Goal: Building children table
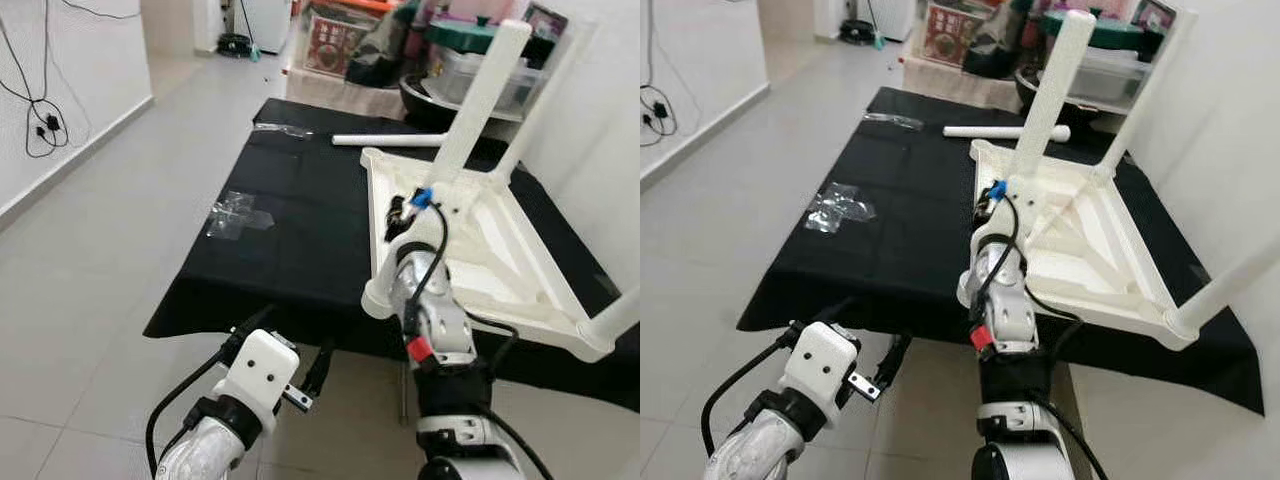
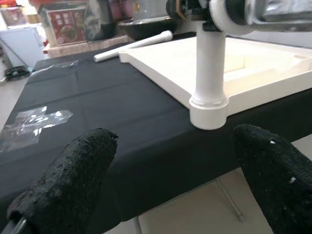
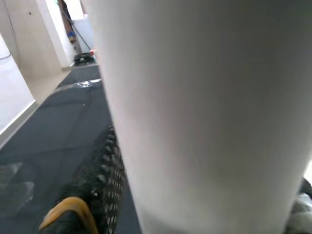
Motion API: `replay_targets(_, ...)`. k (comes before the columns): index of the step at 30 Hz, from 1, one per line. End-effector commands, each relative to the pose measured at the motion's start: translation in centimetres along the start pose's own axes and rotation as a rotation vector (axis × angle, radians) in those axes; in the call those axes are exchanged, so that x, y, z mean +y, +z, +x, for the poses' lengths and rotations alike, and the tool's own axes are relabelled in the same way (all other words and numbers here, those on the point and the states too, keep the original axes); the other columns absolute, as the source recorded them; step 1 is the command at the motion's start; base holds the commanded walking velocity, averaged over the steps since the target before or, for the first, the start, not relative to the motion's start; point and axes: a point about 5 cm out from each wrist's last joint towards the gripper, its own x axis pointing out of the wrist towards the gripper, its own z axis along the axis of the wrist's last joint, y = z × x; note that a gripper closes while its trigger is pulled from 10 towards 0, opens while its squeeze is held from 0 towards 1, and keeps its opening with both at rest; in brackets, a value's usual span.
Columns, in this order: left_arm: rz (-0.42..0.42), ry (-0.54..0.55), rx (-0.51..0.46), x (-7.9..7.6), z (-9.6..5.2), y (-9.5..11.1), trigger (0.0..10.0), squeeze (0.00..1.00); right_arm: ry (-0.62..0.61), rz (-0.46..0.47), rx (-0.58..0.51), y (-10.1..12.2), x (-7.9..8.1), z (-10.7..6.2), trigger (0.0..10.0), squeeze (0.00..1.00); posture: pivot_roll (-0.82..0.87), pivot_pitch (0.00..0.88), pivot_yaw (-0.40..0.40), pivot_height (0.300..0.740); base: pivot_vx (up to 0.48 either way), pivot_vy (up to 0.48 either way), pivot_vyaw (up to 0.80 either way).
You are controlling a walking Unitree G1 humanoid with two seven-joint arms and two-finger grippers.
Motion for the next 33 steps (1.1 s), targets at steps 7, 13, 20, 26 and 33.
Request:
replay_targets(7, -0.007, -0.014, 0.002, -0.4, -0.1, -0.2, 10.0, 0.0, 0.276, 0.2, -0.016, 1.3, -0.1, 1.2, 10.0, 0.0, 0.12, 0.037, -0.161, 0.74, 0.0, 0.0, 0.0)
replay_targets(13, -0.009, -0.012, 0.001, -0.5, -0.1, -0.2, 10.0, 0.0, 0.927, 0.289, 0.075, 2.8, -0.6, 0.1, 10.0, 0.0, 0.13, 0.025, -0.169, 0.74, 0.0, 0.0, 0.0)
replay_targets(20, -0.008, -0.01, -0.001, -0.4, -0.1, -0.1, 10.0, 0.0, 1.301, 0.198, 0.13, 2.6, 0.4, -2.2, 10.0, 0.0, 0.13, 0.035, -0.169, 0.74, 0.0, 0.0, 0.0)
replay_targets(26, -0.004, -0.002, 0.001, -0.2, -0.2, -0.1, 10.0, 0.0, 1.361, 0.047, 0.133, 1.3, 2.8, -2.1, 10.0, 0.0, 0.14, 0.04, -0.167, 0.74, 0.0, 0.0, 0.0)
replay_targets(33, -0.002, 0.0, -0.001, -0.1, -0.1, -0.1, 10.0, 0.0, 1.034, -0.104, 0.112, 0.8, 3.0, 0.6, 0.0, 0.0, 0.13, 0.045, -0.165, 0.74, 0.0, 0.0, 0.0)
